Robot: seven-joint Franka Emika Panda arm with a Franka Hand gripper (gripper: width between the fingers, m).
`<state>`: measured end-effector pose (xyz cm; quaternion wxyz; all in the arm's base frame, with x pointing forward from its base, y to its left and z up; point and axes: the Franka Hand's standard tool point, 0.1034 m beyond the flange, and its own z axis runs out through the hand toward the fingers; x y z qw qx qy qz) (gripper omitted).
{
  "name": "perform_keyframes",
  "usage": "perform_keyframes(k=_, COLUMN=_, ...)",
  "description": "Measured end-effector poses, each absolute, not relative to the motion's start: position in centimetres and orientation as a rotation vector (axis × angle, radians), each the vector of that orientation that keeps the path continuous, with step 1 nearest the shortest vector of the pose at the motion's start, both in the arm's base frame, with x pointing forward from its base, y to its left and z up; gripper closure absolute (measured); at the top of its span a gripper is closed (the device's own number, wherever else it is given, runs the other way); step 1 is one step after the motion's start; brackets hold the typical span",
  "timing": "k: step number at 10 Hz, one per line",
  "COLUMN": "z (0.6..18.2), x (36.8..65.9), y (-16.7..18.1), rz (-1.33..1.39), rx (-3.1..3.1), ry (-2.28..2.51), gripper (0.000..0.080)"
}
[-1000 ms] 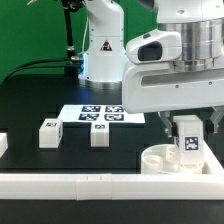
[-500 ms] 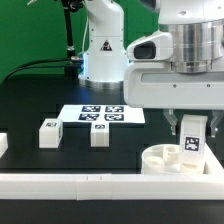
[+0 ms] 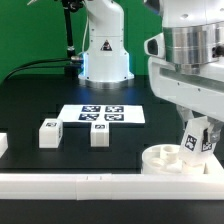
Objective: Assemble stool
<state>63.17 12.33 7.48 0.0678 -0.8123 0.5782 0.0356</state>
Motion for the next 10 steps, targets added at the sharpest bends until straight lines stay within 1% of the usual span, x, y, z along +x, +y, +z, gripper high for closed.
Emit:
perform_keyframes(k=4, z=7.51, x=63.14, y=12.46, rz=0.152, rx=-2.230, ry=2.001, gripper=0.0462)
perform_keyframes(k=5, z=7.69, x=63.25, y=12.36, rz=0.185, rx=-2.069, ry=2.153, gripper=0.0462)
perform_keyframes(k=7, z=7.36, x=62.99, y=12.61, rz=0.186, rx=-1.732, ry=2.422, gripper=0.0462)
perform_keyframes(k=8, z=7.30, x=63.02, y=12.75, rz=0.175, rx=-1.634, ry=2.480, gripper=0.0462)
perform_keyframes(k=10, z=7.30, x=63.01, y=12.83, rz=0.168, rx=-1.681, ry=2.442, gripper=0.0462)
